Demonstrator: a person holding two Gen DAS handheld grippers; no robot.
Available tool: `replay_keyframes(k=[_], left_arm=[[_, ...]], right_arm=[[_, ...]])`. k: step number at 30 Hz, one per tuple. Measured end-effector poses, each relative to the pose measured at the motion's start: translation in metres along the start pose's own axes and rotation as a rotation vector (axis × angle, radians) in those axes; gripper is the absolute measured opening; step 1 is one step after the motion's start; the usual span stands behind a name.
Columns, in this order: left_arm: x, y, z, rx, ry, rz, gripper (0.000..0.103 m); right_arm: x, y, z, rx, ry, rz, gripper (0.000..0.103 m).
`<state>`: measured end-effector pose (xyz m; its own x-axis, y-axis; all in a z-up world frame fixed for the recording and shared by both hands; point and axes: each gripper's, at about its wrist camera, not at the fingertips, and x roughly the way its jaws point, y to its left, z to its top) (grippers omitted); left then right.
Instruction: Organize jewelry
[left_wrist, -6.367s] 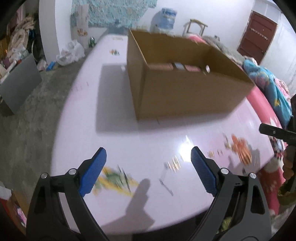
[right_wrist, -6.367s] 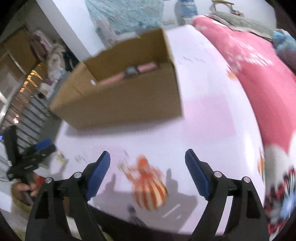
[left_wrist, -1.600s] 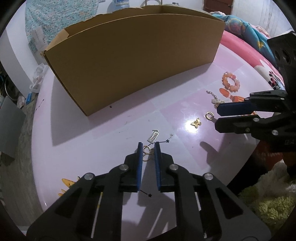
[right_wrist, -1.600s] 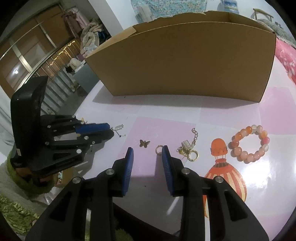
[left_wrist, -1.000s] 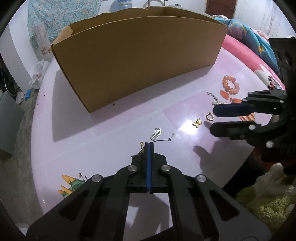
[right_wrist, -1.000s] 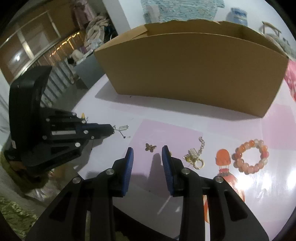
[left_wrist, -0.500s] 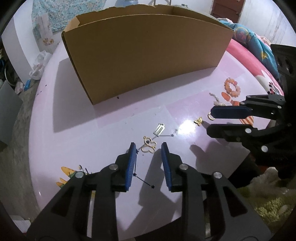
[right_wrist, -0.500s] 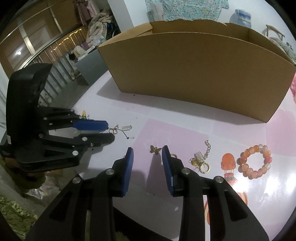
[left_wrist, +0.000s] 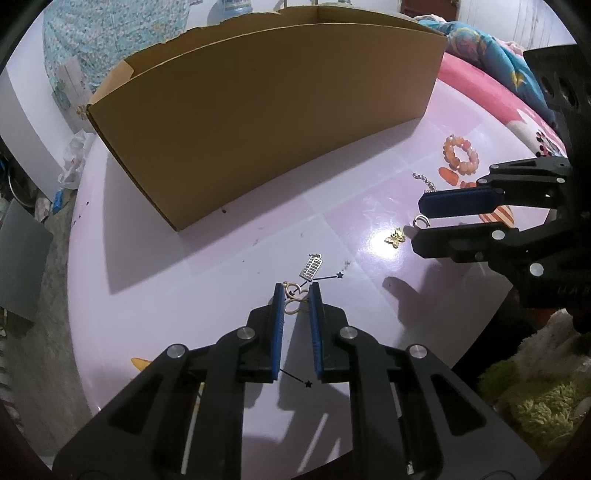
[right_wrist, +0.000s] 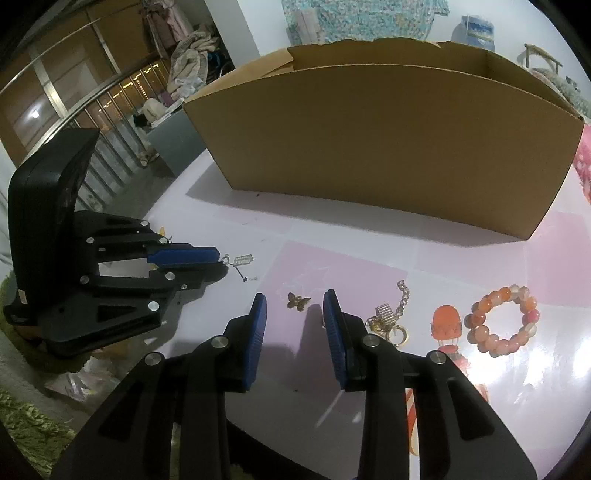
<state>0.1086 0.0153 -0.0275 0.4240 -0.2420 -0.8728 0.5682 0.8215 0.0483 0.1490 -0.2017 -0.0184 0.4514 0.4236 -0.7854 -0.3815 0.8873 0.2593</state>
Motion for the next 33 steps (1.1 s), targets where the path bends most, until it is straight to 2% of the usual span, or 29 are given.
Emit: replay_keyframes(k=[1,3,9,15,22,23,25,30,33], left_arm=[[-0.001,-0.002,0.000,0.005,0.000,0.005,0.012],[-0.001,-0.006,0.001,0.011,0.001,0.003,0.000],[-0.001,-0.004,0.000,-0.006,0.003,-0.004,0.000],[-0.007,0.008,-0.004,-0.081,-0.001,-0.065,0.000],[-0.007,0.012,0.000,-0.137,-0.024,-0.125,0.010],[-0.007,0.010,0.003,-0.143,-0.035,-0.118,0.013],[-0.006,0.009,0.007,-0.142,-0.045,-0.082,0.026],[0.001,0.001,0.006,-0.075,-0.008,0.000,0.028],[0.000,0.002,0.004,-0.076,0.004,0.016,0.028]], right_arm=[[0.000,0.000,0.000,0.000,-0.001,0.001,0.032],[-0.001,0.000,0.000,-0.006,0.000,0.002,0.032],[0.003,0.003,0.000,-0.033,0.021,-0.010,0.032],[0.002,0.005,0.004,-0.036,0.016,0.001,0.032],[0.005,0.007,0.007,-0.024,0.011,0.020,0.032],[0.005,0.007,0.007,-0.022,0.011,0.017,0.032],[0.004,0.006,0.006,-0.016,0.011,0.013,0.032],[0.003,0.004,0.006,-0.011,0.008,0.011,0.032],[0.004,0.003,0.008,-0.012,0.003,0.012,0.032]])
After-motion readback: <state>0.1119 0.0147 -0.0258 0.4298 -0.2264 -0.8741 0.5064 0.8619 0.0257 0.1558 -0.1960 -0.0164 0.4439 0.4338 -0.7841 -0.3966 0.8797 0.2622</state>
